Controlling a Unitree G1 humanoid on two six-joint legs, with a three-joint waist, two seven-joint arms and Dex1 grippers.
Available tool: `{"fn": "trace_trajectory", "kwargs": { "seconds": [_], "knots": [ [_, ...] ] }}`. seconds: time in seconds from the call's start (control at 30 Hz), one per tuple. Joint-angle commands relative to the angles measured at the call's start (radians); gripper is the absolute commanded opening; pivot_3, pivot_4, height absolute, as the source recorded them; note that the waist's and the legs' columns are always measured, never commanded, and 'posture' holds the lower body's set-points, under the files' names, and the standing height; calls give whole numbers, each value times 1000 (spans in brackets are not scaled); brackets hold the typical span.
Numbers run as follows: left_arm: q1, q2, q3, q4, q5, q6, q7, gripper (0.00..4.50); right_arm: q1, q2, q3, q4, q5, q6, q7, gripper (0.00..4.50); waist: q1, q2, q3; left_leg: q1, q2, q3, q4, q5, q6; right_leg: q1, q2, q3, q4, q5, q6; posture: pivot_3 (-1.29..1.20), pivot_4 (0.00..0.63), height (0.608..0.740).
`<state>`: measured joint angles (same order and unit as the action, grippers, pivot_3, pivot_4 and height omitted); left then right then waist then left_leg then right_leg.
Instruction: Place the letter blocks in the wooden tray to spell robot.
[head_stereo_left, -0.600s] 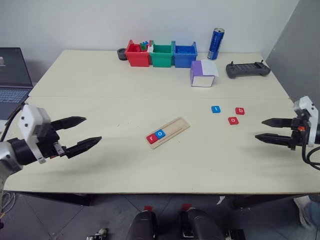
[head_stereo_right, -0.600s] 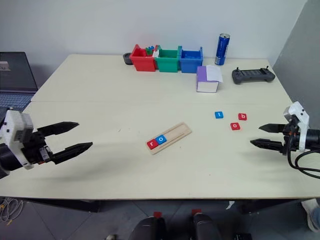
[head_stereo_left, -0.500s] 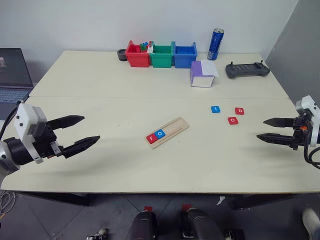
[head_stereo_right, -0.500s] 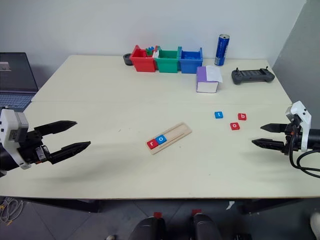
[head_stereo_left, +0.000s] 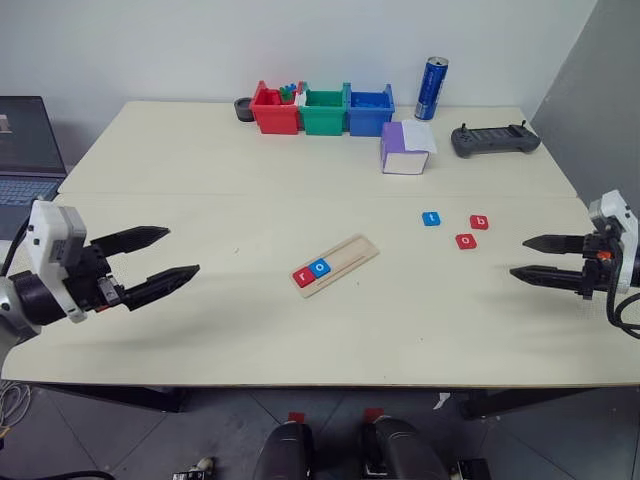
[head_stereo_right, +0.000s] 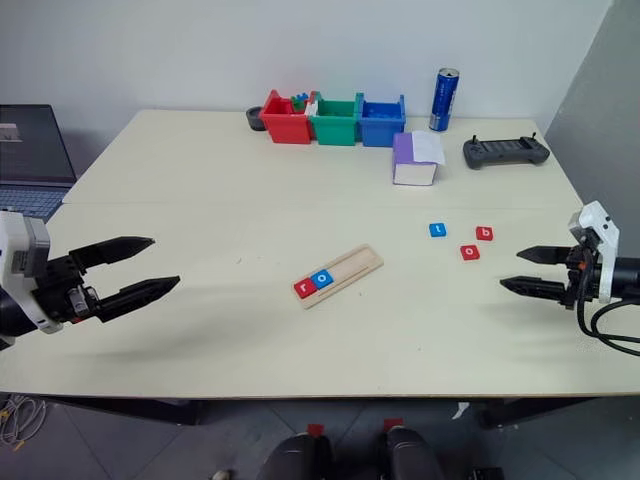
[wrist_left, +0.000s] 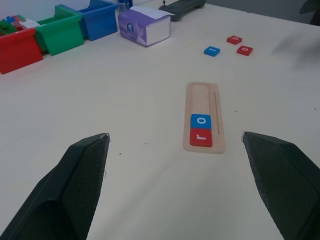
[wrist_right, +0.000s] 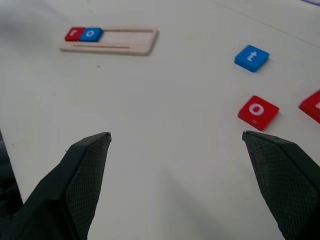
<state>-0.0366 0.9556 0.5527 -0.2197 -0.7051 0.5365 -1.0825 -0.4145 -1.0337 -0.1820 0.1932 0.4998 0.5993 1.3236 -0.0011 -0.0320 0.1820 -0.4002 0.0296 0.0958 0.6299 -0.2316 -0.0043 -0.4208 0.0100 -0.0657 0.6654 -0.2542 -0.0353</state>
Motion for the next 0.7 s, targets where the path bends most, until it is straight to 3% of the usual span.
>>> {"fn": "trace_trajectory", "kwargs": {
  "seconds": [0.03, 0.33, 0.7],
  "knots": [
    [-54, -16, -69, -3, 21, -32, 9, 4500, -21, 24, -20, -85, 55, 31, -7, 4475, 1, 0, 0, 0, 0, 0, 0, 0, 0, 0, 0, 0, 0, 0, 0, 0, 150, 740],
    [-128, -140, -245, 91, 135, -149, 42, 4500, -22, 161, 104, -368, 141, 141, -52, 4475, -1, 0, 0, 0, 0, 0, 0, 0, 0, 0, 0, 0, 1, 0, 0, 0, 150, 740],
    [-276, -273, -509, 261, 339, -291, 44, 4500, -64, 285, 231, -431, 126, 144, -103, 4475, 2, -1, -1, -1, 0, -1, 5, 0, 0, 1, 0, 0, 2, 1, 1, 0, 150, 740]
  ]
}}
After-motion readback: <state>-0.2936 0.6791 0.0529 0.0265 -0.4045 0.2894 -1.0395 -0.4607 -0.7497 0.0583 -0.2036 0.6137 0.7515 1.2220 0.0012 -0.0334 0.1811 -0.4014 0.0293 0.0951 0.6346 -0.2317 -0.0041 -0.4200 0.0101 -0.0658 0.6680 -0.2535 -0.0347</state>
